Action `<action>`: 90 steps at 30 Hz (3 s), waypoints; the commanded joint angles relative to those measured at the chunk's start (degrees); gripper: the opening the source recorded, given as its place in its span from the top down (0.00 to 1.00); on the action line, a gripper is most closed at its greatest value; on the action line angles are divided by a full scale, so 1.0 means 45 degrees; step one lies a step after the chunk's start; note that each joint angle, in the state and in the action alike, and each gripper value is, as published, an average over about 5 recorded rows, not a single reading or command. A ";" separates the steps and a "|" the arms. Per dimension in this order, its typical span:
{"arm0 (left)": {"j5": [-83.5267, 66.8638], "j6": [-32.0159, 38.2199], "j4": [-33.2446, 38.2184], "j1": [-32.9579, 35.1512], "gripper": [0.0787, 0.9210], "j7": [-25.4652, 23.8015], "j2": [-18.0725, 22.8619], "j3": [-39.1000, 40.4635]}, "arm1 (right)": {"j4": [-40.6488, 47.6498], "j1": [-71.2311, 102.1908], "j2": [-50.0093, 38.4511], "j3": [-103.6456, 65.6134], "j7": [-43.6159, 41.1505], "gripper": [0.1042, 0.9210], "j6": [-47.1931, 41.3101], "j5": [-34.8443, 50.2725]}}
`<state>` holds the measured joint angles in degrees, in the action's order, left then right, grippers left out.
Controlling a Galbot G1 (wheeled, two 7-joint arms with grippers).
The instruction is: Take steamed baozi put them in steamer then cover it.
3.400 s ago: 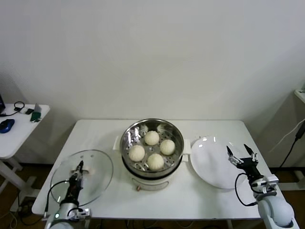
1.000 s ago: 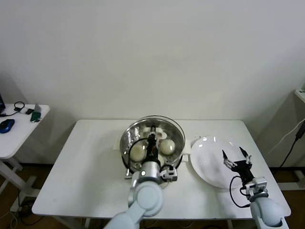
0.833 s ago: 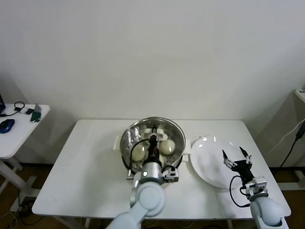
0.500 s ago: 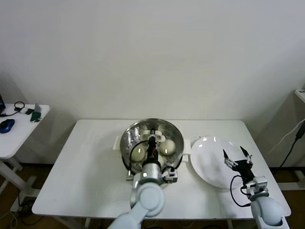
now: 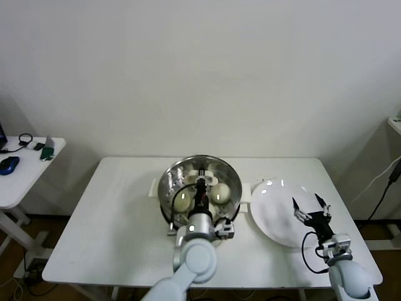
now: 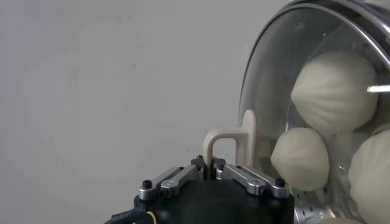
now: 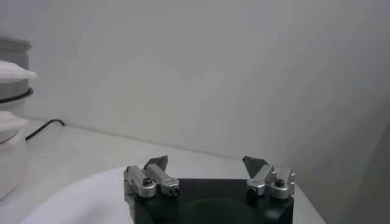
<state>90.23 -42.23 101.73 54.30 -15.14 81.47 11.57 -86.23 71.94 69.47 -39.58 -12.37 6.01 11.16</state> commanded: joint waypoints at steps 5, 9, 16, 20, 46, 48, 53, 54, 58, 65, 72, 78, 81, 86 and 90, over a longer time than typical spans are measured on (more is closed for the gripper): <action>-0.0547 -0.0487 -0.0068 -0.0007 0.92 0.0113 -0.0170 0.0157 | 0.0018 0.0009 0.0070 -0.0056 -0.0083 0.12 0.0001 -0.0021; -0.0598 -0.0495 -0.0040 0.0050 0.92 0.0011 -0.0144 0.0144 | 0.0044 -0.0023 0.0100 -0.0052 -0.0133 0.12 0.0003 -0.0008; -0.0870 -0.0345 0.0288 0.0014 0.91 -0.0173 -0.0205 0.0043 | -0.0034 -0.0039 0.0082 -0.0128 -0.0250 0.12 -0.0098 0.0188; -0.0997 -0.0398 0.0754 -0.0055 0.82 -0.0165 -0.0393 0.0040 | -0.0076 -0.0013 0.0036 -0.0159 -0.0275 0.12 -0.0215 0.0422; -0.4921 0.0627 0.4891 0.2540 0.12 0.2437 -0.3048 -0.1489 | 0.0088 -0.0154 -0.0071 -0.0046 -0.0456 0.12 -0.0262 0.0227; -0.6265 0.1807 0.5132 0.2938 0.12 0.3870 -0.3081 -0.2417 | 0.0069 -0.0173 -0.0082 -0.0021 -0.0460 0.12 -0.0258 0.0224; -1.0866 0.5114 0.5703 0.4089 0.12 0.6913 -0.3172 -0.5197 | -0.0093 -0.0084 -0.0193 0.0011 -0.0511 0.12 -0.0238 0.0232; -1.1703 0.5684 0.5714 0.4335 0.12 0.7283 -0.3153 -0.5837 | -0.0117 -0.0065 -0.0217 0.0021 -0.0523 0.12 -0.0224 0.0239; -1.5331 0.7967 0.5687 0.5587 0.12 0.7579 -0.2865 -0.8478 | -0.0173 -0.0066 -0.0256 0.0103 -0.0561 0.12 -0.0167 0.0292; -1.9819 1.1307 0.4556 0.8072 0.12 0.5960 -0.1342 -1.2170 | -0.0447 0.0016 -0.0290 0.0345 -0.0681 0.12 -0.0017 0.0344; -2.1156 1.2199 0.2957 0.9361 0.12 0.5263 -0.0115 -1.2437 | -0.0843 0.0150 -0.0199 0.0689 -0.0730 0.12 0.0382 0.0485; -2.0847 1.2048 0.2187 0.9421 0.12 0.5456 0.0049 -1.1871 | -0.0932 0.0272 -0.0168 0.0817 -0.0764 0.12 0.0487 0.0495; -2.0808 1.1994 0.2104 0.9401 0.12 0.5563 0.0000 -1.1743 | -0.0909 0.0359 -0.0181 0.0757 -0.0798 0.12 0.0574 0.0533; -2.0727 1.1950 0.2098 0.9228 0.12 0.5555 -0.0007 -1.1677 | -0.0938 0.0461 -0.0176 0.0681 -0.0836 0.12 0.0633 0.0612; -2.0659 1.1917 0.2177 0.9171 0.12 0.5510 -0.0017 -1.1580 | -0.0914 0.0491 -0.0134 0.0660 -0.0855 0.12 0.0662 0.0592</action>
<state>1.58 6.16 113.78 93.28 9.74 79.71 -38.59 -90.08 73.78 68.56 -36.73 -16.03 8.36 13.62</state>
